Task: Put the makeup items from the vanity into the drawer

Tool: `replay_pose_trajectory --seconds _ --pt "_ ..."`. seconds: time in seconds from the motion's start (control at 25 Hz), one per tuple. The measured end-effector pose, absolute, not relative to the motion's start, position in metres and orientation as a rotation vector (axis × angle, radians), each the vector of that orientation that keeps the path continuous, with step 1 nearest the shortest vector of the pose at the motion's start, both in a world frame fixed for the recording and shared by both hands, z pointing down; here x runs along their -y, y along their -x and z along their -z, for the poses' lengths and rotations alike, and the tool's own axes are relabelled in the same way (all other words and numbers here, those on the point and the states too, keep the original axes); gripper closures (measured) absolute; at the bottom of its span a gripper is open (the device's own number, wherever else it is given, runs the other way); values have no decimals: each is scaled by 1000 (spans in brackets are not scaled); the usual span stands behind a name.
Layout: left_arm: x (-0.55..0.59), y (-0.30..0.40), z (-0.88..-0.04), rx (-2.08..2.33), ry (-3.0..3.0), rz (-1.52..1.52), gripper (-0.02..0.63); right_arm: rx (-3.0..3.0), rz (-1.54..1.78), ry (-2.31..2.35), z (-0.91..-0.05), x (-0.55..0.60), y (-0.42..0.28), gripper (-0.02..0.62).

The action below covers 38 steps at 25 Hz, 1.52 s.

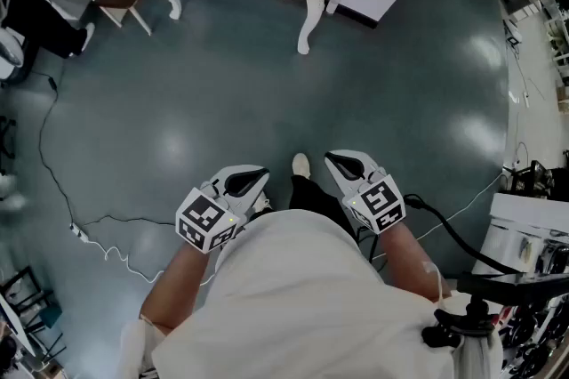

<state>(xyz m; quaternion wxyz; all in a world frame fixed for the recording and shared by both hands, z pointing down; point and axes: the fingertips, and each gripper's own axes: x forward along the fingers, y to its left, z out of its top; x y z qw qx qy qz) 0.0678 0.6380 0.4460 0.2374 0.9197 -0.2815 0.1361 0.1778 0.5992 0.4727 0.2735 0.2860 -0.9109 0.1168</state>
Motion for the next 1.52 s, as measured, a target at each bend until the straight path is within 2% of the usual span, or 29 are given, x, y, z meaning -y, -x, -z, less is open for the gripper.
replay_pose_trajectory --seconds 0.2,0.6,0.8,0.88,1.16,1.4,1.52 --pt "-618 -87 -439 804 -2493 -382 604 2466 -271 -740 -459 -575 -195 595" --pt "-496 -163 -408 887 -2508 -385 604 2492 -245 -645 -459 -452 -256 595" --pt "-445 -169 -412 944 -2476 -381 604 2518 -224 -613 -467 -391 -258 589" --pt "-426 -163 -417 952 -2455 -378 604 2530 -221 -606 -470 -369 -250 560" --pt "-333 -105 -449 909 -2452 -359 604 2489 -251 -653 -502 -279 -202 546" --pt "-236 -43 -434 777 -2534 -347 592 2413 -241 -798 -495 -185 -149 551" --pt "-194 -10 -429 703 -2572 -354 606 2374 -233 -882 -490 -138 -128 555"
